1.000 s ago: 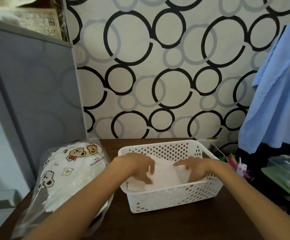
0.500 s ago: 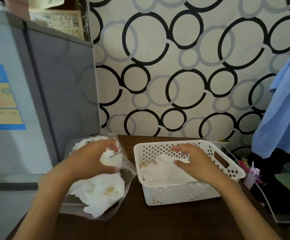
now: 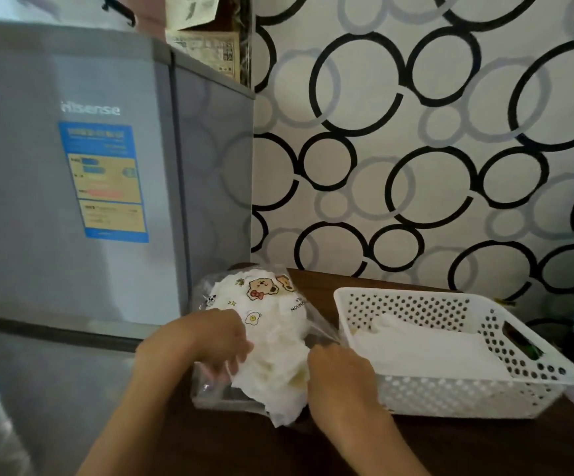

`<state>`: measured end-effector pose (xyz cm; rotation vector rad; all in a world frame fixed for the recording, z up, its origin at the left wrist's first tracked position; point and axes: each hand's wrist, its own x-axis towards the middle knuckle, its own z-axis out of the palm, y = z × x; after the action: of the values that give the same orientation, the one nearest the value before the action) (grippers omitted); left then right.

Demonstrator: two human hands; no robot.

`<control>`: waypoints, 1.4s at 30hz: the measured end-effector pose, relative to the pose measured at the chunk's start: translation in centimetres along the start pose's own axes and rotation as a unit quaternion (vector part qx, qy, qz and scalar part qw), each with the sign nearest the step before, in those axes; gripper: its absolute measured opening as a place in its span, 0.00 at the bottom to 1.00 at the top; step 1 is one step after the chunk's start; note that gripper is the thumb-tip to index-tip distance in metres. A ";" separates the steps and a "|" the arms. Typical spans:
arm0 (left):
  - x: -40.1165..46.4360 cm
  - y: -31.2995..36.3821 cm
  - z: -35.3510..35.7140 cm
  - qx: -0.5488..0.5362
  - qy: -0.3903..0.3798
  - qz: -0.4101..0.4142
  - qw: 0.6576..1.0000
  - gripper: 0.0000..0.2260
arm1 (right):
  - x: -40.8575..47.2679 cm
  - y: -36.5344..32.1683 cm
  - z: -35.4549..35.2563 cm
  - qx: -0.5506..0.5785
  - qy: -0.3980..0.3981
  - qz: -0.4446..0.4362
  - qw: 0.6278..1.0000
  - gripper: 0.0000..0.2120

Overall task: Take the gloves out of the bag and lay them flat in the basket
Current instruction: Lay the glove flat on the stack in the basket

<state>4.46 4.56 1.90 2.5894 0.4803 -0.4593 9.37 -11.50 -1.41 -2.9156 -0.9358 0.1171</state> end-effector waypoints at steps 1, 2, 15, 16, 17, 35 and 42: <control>0.1 0.1 -0.2 -0.040 -0.014 0.001 0.999 0.10 | 0.2 0.1 0.2 -0.003 -0.001 0.007 1.000 0.14; 0.1 0.3 -0.4 -0.068 -0.029 -0.004 0.997 0.10 | 0.3 0.1 0.3 -0.002 0.004 0.011 1.000 0.14; 3.3 2.4 0.5 0.156 0.159 0.129 0.966 0.41 | 1.7 2.0 -0.7 0.117 0.098 -0.013 0.988 0.07; 3.8 2.4 0.8 0.157 0.181 0.135 0.961 0.37 | 1.7 2.3 -0.7 0.127 0.093 -0.015 0.987 0.08; 4.1 2.4 0.9 0.159 0.204 0.142 0.955 0.33 | 1.7 2.4 -0.8 0.138 0.089 -0.018 0.986 0.08; 2.8 2.0 0.0 0.117 0.115 0.139 0.977 0.23 | 1.9 6.2 -4.2 0.435 -0.076 -0.017 0.897 0.09; 2.6 4.4 1.3 0.103 0.191 0.166 0.962 0.34 | 2.1 6.4 -4.0 0.383 -0.067 -0.013 0.921 0.10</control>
<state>8.23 0.93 1.48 2.8953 0.1148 0.1170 15.14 -15.69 1.84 -2.1810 -0.7196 0.5491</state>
